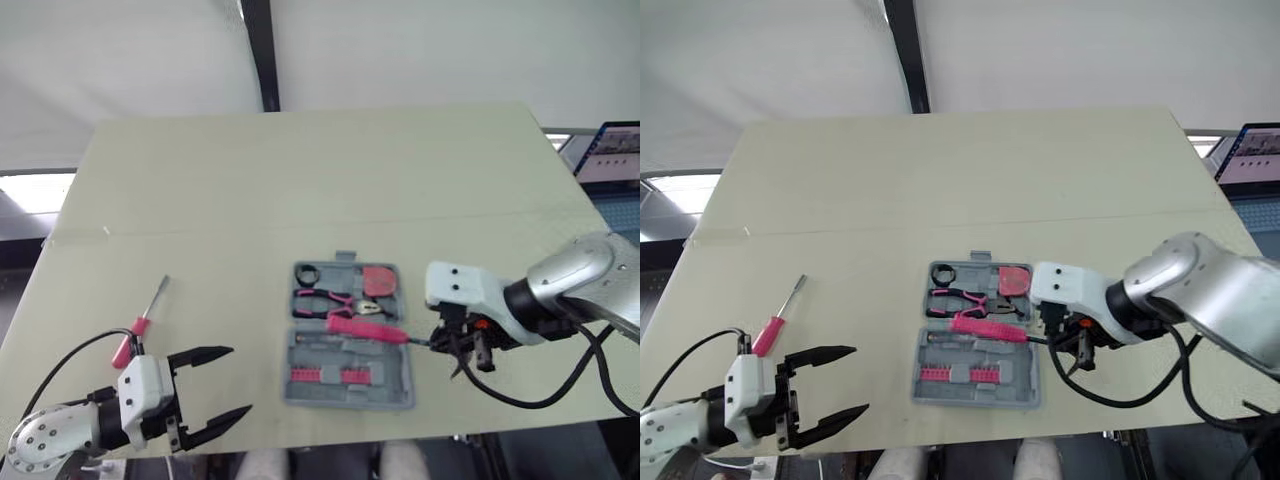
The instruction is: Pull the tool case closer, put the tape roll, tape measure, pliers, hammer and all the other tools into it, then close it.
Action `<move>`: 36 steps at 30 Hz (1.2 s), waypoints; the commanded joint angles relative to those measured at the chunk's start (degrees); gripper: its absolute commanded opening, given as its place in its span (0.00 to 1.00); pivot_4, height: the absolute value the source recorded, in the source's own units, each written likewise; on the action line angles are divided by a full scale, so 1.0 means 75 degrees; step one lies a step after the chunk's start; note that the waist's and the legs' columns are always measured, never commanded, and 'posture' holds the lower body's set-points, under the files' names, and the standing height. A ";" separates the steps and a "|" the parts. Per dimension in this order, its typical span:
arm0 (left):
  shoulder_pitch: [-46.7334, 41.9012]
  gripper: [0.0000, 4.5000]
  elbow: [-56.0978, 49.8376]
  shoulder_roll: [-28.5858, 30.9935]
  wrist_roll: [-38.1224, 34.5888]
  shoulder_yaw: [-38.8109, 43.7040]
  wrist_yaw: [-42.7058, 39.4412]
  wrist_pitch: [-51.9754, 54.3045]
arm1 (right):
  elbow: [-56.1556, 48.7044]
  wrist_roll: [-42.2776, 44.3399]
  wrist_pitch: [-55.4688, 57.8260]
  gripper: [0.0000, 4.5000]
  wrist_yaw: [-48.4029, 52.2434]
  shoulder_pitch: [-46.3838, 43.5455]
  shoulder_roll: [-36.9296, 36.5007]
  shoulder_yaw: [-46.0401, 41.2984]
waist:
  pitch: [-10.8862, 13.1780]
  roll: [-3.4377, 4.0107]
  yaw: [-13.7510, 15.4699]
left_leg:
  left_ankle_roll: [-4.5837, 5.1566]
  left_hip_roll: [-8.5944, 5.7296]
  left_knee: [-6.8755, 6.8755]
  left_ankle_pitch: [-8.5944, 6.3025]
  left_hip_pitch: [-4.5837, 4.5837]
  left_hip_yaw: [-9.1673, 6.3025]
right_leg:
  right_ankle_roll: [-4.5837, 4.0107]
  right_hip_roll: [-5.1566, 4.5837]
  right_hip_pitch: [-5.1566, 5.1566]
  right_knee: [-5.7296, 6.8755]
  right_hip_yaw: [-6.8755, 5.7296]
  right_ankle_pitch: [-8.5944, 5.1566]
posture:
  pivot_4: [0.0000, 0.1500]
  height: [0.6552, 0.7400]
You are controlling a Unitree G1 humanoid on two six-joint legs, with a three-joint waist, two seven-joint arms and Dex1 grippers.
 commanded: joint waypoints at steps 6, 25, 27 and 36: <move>0.0585 1.00 -0.0096 -0.0055 0.0016 0.0395 -0.0113 -0.0311 | 0.0225 -0.1021 -0.0114 0.01 0.0337 -0.1140 0.0998 0.1852 | -0.0001 -0.0002 -0.0065 | 0.0000 -0.0001 0.0002 0.0000 -0.0011 -0.0007 | 0.0000 0.0000 -0.0007 0.0003 -0.0004 0.0000 | 1.00 1.00; 0.0912 1.00 0.0123 -0.0187 0.0398 0.0575 -0.0021 -0.0669 | 0.1249 -0.2349 0.0109 0.01 -0.0006 -0.1770 0.2753 0.3698 | -0.0005 -0.0008 -0.0173 | -0.0001 -0.0001 0.0020 0.0001 -0.0073 -0.0003 | -0.0001 -0.0011 -0.0080 0.0041 -0.0035 0.0000 | 1.00 1.00; 0.0879 1.00 0.0137 -0.0179 0.0401 0.0566 -0.0014 -0.0662 | 0.1364 -0.2383 0.0205 0.01 -0.0100 -0.1803 0.2944 0.3736 | -0.0005 -0.0008 -0.0185 | -0.0001 0.0000 0.0020 0.0001 -0.0073 -0.0001 | -0.0001 -0.0011 -0.0084 0.0044 -0.0038 0.0000 | 1.00 1.00; 0.0940 1.00 0.0032 -0.0225 0.0445 0.0555 0.0056 -0.0653 | 0.1680 -0.2442 0.0349 0.01 -0.0378 -0.1861 0.3389 0.3902 | -0.0006 -0.0010 -0.0182 | -0.0001 -0.0001 0.0020 0.0001 -0.0074 0.0001 | -0.0004 -0.0014 -0.0093 0.0057 -0.0045 0.0001 | 1.00 1.00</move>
